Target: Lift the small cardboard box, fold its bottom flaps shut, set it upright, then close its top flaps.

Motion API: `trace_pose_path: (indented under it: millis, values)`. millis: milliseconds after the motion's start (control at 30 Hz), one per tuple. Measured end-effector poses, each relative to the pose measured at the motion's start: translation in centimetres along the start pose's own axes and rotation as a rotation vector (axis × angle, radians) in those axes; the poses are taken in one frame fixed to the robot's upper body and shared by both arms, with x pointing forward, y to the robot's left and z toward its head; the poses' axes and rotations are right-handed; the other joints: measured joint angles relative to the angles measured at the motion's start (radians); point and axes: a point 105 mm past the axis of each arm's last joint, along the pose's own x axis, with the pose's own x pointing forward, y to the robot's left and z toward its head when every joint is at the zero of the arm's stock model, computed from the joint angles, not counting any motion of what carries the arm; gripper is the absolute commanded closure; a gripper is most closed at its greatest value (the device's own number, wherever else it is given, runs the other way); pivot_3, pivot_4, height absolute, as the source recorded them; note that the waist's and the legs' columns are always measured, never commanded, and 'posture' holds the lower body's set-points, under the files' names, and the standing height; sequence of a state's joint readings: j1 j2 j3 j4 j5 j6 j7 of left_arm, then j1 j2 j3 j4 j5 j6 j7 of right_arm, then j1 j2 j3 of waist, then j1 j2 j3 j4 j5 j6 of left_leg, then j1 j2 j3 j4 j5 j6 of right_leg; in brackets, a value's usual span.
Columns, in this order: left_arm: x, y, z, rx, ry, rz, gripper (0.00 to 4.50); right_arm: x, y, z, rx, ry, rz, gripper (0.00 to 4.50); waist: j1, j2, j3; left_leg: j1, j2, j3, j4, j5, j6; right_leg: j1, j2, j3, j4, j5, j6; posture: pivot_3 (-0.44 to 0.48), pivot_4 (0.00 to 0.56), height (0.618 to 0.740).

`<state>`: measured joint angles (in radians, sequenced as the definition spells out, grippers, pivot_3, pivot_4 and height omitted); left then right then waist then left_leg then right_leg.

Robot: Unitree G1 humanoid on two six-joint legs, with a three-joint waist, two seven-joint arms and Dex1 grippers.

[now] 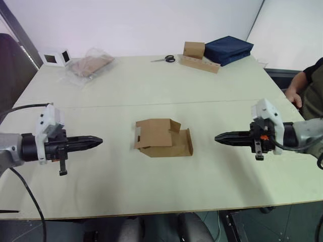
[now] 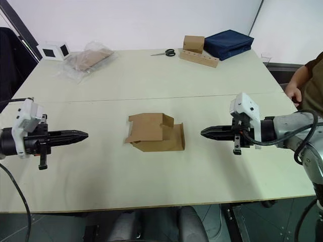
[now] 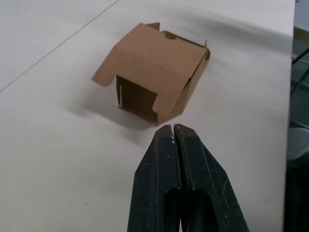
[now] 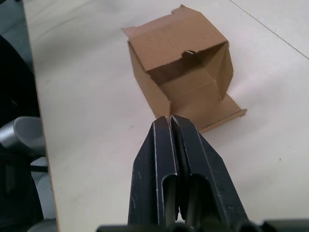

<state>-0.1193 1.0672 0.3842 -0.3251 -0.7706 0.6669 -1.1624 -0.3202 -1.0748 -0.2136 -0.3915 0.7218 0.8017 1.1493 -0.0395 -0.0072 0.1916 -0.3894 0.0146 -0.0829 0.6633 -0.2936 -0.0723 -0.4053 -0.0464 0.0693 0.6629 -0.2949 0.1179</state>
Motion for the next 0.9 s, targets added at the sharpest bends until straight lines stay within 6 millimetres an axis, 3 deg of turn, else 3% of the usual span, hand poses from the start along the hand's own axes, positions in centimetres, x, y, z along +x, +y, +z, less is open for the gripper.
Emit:
trace_pose_path:
  millis: [333,767,900]
  values:
    - [1.3,-0.3,0.0,0.023,0.003,-0.054,4.49,-1.3,-0.1,-0.5,0.024,0.012,-0.039,4.50,-0.001,0.000,0.000,0.000,0.000,0.000,0.000,0.000,0.000,0.000,0.000,0.000,0.000,0.000,0.000,0.000,0.150,0.740]
    - [1.8,0.3,-0.6,-0.009,0.013,-0.016,4.49,-0.4,0.1,-0.5,0.030,-0.007,-0.067,4.50,0.000,0.000,0.000,0.000,0.000,0.000,0.000,0.000,0.000,0.000,0.000,0.000,0.000,0.000,0.000,0.000,0.150,0.740]
    - [2.6,0.8,-1.2,-0.124,-0.006,-0.029,3.39,0.2,0.4,-0.4,0.012,-0.024,-0.066,4.50,0.000,0.000,0.000,0.000,0.000,0.000,0.000,0.000,0.000,0.000,0.000,0.000,0.001,0.000,0.000,0.000,0.150,0.740]
